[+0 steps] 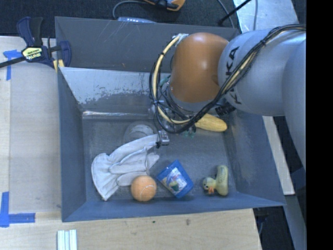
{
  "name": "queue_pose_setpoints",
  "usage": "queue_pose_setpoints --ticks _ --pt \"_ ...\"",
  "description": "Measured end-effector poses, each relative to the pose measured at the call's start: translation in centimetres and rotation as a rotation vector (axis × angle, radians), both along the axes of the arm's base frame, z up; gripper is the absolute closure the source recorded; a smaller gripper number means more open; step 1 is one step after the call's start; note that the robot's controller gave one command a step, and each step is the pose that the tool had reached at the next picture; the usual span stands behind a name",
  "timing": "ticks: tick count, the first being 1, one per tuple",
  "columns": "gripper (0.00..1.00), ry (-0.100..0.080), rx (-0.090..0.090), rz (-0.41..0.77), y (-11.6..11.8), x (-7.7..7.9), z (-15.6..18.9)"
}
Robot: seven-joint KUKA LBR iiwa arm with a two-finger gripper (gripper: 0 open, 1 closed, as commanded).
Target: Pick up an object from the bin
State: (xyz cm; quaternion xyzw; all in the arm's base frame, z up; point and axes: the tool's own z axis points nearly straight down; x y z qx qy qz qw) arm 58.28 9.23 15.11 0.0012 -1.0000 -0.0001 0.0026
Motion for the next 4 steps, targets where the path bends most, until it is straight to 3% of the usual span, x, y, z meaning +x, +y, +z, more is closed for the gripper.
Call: queue_pose_setpoints --ticks 1,2,3,4 --pt "0.00 -0.008 0.001 -0.002 0.0 0.2 0.5" --pt "0.00 -0.014 0.001 0.035 0.5 -1.1 -3.8" --pt "1.00 0.011 0.000 -0.044 2.8 1.6 -8.0" --pt "1.00 0.011 0.000 -0.045 2.8 1.6 -8.0"
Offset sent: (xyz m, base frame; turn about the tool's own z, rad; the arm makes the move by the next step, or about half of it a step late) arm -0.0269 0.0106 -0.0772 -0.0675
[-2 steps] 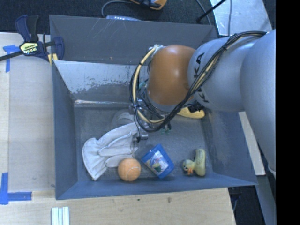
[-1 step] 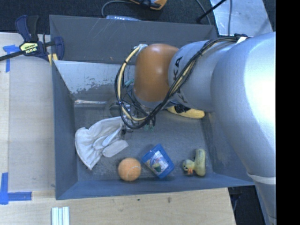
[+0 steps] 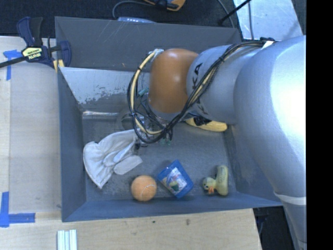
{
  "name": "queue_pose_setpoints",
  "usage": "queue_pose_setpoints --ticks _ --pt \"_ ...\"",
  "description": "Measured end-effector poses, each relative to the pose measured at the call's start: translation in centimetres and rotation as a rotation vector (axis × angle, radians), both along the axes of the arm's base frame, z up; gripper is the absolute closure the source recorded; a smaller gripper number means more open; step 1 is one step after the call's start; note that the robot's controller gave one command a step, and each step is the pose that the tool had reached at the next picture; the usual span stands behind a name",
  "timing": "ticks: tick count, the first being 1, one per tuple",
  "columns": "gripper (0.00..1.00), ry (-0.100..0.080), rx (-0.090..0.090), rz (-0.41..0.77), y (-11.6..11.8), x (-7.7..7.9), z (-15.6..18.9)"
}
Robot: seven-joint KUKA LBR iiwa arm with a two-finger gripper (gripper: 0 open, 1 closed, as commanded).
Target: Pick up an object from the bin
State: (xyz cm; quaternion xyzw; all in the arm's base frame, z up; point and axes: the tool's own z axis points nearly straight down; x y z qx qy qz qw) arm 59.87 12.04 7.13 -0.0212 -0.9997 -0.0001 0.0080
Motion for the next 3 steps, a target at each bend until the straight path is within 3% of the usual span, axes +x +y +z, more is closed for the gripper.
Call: queue_pose_setpoints --ticks 3 --pt "1.00 0.000 0.000 -0.002 -0.01 0.00 0.00"
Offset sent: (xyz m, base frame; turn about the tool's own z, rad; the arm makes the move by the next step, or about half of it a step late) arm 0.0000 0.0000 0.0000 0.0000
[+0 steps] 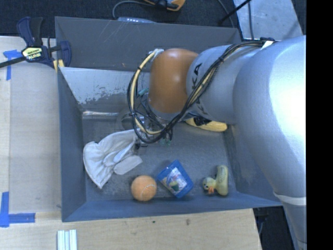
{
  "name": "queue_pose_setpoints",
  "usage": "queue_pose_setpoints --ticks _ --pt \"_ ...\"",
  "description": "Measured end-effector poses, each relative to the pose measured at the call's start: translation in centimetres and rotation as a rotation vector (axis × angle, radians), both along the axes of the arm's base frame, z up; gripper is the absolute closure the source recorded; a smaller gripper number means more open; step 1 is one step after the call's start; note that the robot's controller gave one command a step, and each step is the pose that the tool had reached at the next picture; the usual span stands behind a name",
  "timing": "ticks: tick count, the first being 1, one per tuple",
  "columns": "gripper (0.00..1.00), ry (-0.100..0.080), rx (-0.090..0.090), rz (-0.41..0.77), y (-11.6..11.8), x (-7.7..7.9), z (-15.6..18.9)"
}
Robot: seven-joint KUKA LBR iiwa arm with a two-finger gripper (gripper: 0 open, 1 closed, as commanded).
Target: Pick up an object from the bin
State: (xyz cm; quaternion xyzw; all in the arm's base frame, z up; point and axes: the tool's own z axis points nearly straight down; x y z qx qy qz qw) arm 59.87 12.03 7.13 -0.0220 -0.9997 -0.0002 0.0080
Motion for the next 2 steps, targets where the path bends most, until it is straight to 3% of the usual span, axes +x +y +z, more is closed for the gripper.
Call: queue_pose_setpoints --ticks 1,2 --pt "0.00 -0.015 0.001 -0.001 -0.07 0.23 -0.09" --pt "1.00 -0.002 -0.002 -0.001 -0.14 -0.05 -0.24"
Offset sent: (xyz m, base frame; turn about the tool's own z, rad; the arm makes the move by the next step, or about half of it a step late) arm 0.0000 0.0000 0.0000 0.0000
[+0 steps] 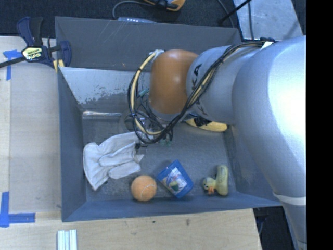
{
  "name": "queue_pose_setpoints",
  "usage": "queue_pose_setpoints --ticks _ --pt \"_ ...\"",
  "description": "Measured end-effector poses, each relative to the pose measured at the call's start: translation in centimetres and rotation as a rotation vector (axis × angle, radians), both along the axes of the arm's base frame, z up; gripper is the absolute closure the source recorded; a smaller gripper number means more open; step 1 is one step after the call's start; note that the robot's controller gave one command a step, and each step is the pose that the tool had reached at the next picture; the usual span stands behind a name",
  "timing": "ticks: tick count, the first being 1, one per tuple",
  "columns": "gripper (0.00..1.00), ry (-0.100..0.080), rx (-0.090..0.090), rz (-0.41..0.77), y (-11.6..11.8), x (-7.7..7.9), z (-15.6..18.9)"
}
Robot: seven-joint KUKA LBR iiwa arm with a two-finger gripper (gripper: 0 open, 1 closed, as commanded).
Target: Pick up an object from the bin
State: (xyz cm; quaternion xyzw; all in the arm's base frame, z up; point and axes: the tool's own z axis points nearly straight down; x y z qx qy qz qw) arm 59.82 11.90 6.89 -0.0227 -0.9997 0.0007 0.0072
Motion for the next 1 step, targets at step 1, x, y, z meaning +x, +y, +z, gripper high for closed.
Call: queue_pose_setpoints --ticks 1 --pt "1.00 0.000 0.000 0.000 0.00 0.00 0.01"
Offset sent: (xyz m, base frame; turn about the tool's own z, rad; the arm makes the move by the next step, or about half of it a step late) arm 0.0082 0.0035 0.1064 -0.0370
